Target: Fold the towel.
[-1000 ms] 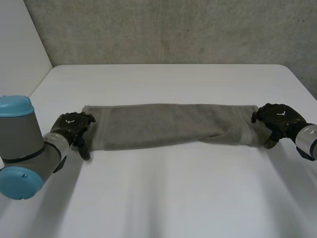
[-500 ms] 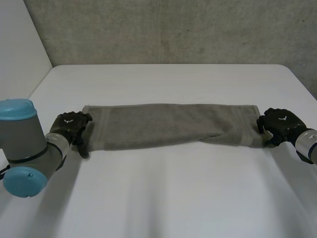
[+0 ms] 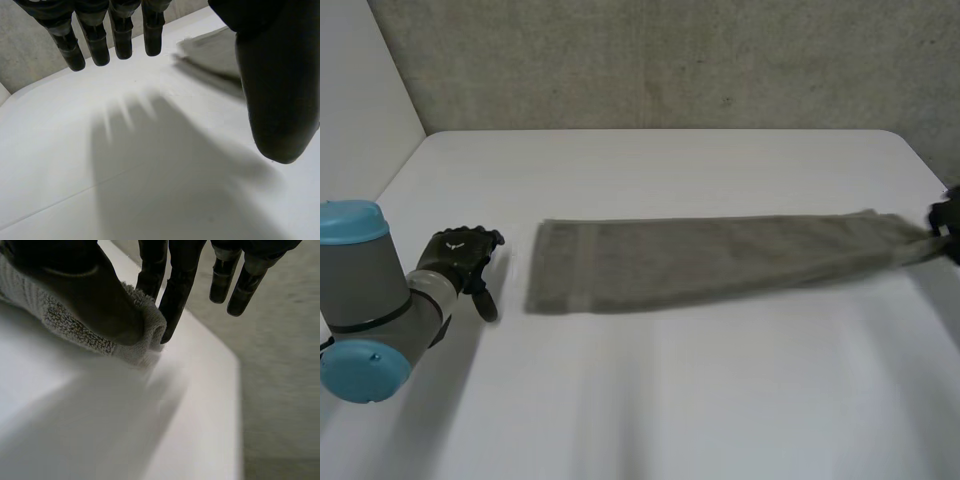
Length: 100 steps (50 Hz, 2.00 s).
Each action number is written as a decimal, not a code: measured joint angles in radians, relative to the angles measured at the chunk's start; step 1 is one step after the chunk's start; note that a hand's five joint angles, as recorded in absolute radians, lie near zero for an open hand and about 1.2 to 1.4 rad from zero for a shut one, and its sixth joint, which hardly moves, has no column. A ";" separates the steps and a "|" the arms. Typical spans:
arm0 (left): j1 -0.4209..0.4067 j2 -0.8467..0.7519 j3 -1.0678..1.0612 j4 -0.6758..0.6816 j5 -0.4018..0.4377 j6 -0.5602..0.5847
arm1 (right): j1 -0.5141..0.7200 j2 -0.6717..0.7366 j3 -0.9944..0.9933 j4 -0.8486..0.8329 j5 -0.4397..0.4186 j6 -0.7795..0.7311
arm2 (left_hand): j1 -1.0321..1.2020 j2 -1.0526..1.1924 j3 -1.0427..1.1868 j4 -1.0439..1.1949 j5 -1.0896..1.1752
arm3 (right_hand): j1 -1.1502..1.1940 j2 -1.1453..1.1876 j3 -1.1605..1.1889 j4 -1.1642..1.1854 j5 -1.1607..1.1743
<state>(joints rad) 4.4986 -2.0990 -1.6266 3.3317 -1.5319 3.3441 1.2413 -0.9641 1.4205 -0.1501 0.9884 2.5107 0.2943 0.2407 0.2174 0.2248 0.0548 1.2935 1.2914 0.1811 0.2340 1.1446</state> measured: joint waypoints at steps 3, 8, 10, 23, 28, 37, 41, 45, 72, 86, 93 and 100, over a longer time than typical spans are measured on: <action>0.000 0.008 -0.006 0.000 0.001 -0.001 | -0.053 -0.016 -0.041 0.004 -0.006 -0.059 | 0.000 0.000 0.000 0.000 0.000 | 0.000 0.000 0.000 0.000 0.000; -0.001 0.017 -0.010 0.000 0.001 -0.001 | -0.075 -0.035 -0.103 0.013 -0.007 -0.133 | 0.000 0.000 0.000 0.000 0.000 | 0.001 0.000 0.000 0.000 0.003; -0.001 0.019 -0.011 0.000 0.001 -0.002 | -0.056 -0.051 -0.115 0.015 -0.010 -0.137 | 0.000 0.000 0.000 0.000 0.000 | 0.004 0.000 0.000 0.000 0.003; -0.002 0.026 -0.022 0.001 0.002 -0.002 | 0.404 -0.135 -0.136 -0.015 -0.027 -0.044 | 0.000 0.000 0.000 0.000 0.000 | 0.005 0.017 0.000 0.000 0.005; -0.001 0.031 -0.025 0.000 0.002 -0.003 | 0.625 -0.100 -0.172 -0.057 0.005 -0.037 | 0.000 0.000 0.000 0.000 0.000 | 0.005 0.017 0.000 0.000 0.005; -0.006 0.037 -0.033 0.001 0.002 -0.006 | 0.910 0.090 -0.276 -0.102 0.073 -0.041 | 0.000 -0.001 0.000 0.000 0.000 | -0.026 -0.015 0.000 0.000 -0.040; -0.012 0.038 -0.036 0.001 0.002 -0.006 | 0.969 0.170 -0.302 -0.099 0.096 -0.045 | 0.000 -0.001 0.000 0.000 0.000 | -0.364 -0.353 0.000 0.000 -0.391; -0.018 0.042 -0.036 0.002 0.002 -0.007 | 0.989 0.199 -0.298 -0.093 0.138 -0.045 | 0.000 -0.001 0.000 0.000 0.000 | -0.695 -0.674 0.000 0.000 -0.760; -0.272 0.022 0.139 -0.013 0.014 -0.104 | 0.503 -0.132 0.235 0.024 0.096 0.232 | 0.000 -0.002 0.000 0.000 0.000 | -0.955 -0.948 0.000 0.000 -0.983; -0.346 -0.078 0.189 -0.024 0.022 -0.122 | 0.438 -0.129 0.348 -0.078 0.078 0.241 | 0.000 -0.002 0.000 0.000 0.000 | -0.353 -0.373 0.000 0.000 -0.367; -0.350 -0.078 0.175 -0.028 0.021 -0.124 | 0.411 -0.134 0.371 -0.080 0.075 0.227 | 0.000 -0.002 0.000 0.000 0.000 | -0.327 -0.354 0.000 0.000 -0.330; -0.351 -0.070 0.164 -0.028 0.021 -0.124 | 0.363 -0.161 0.416 -0.078 0.040 0.197 | 0.000 -0.002 0.000 0.000 0.000 | -0.153 -0.171 0.000 0.000 -0.126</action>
<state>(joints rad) 4.1476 -2.1689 -1.4630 3.3039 -1.5110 3.2197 1.6047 -1.1247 1.8363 -0.2284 1.0284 2.7074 0.2943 0.2387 0.2174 0.2248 0.0548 1.1409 1.1205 0.1811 0.2341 1.0188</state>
